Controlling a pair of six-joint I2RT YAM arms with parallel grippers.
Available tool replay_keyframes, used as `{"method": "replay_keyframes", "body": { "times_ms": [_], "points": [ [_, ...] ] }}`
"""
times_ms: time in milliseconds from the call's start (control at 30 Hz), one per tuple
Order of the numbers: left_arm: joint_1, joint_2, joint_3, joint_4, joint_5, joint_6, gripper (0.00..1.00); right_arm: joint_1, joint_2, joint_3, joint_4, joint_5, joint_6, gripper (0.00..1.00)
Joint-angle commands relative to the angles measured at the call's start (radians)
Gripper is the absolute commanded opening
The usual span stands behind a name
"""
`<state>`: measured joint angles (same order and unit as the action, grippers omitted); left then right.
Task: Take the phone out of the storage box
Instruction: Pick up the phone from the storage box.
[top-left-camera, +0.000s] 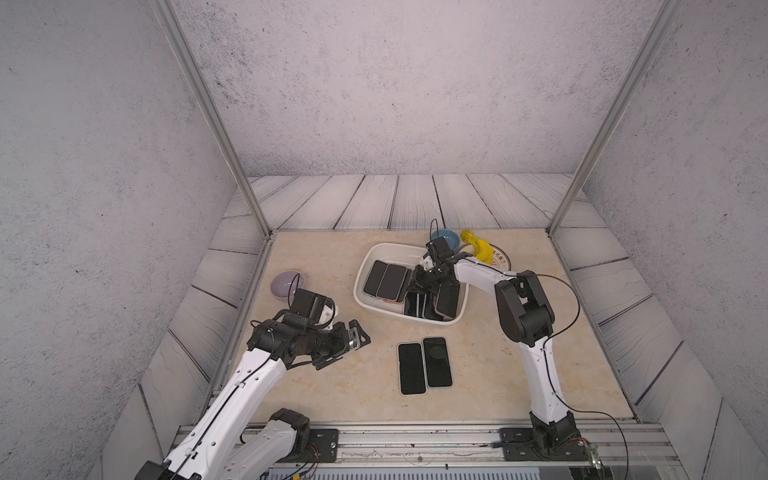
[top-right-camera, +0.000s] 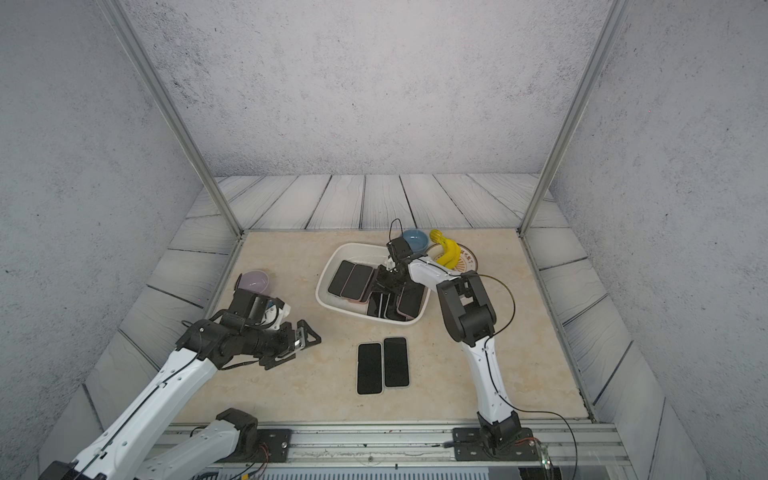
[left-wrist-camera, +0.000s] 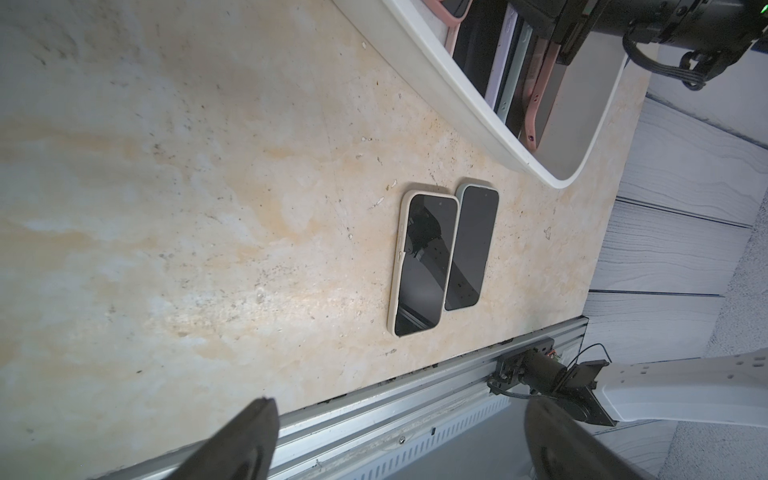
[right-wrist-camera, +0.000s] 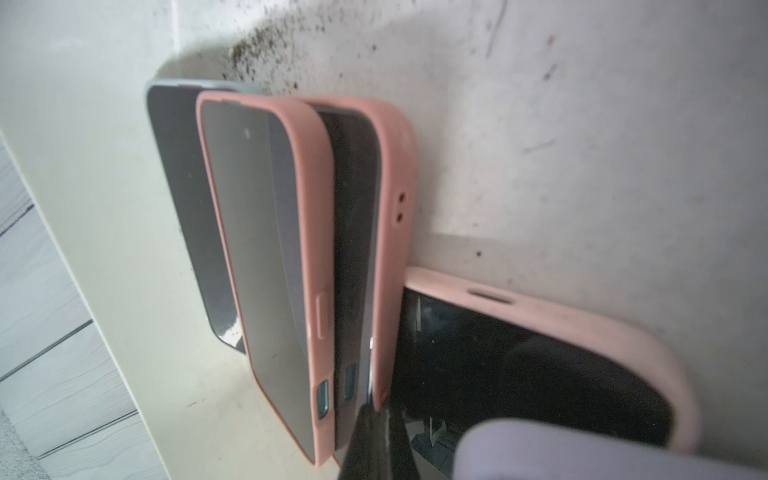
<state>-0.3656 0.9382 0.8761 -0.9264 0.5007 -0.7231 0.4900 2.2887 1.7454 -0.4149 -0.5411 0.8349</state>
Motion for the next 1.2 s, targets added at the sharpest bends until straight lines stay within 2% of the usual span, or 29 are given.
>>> {"method": "replay_keyframes", "body": {
  "times_ms": [0,367,833,1000,1167],
  "points": [
    [0.01,-0.008,0.013,-0.026,-0.008,0.018,0.99,0.012,0.009,0.011,0.08,0.044,-0.022,0.0],
    [0.01,0.003,0.012,0.013,-0.004,0.019,0.98,0.011,-0.163,0.001,-0.04,0.153,-0.096,0.0],
    [0.01,0.101,0.032,0.121,0.022,0.025,0.99,-0.015,-0.325,0.02,-0.342,0.311,-0.265,0.0],
    [0.01,0.167,0.031,0.266,0.087,-0.017,0.99,-0.031,-0.424,-0.029,-0.361,0.294,-0.331,0.0],
    [0.005,0.263,0.02,0.495,0.213,-0.103,0.98,-0.034,-0.522,-0.062,-0.407,0.23,-0.37,0.0]
  ]
}}
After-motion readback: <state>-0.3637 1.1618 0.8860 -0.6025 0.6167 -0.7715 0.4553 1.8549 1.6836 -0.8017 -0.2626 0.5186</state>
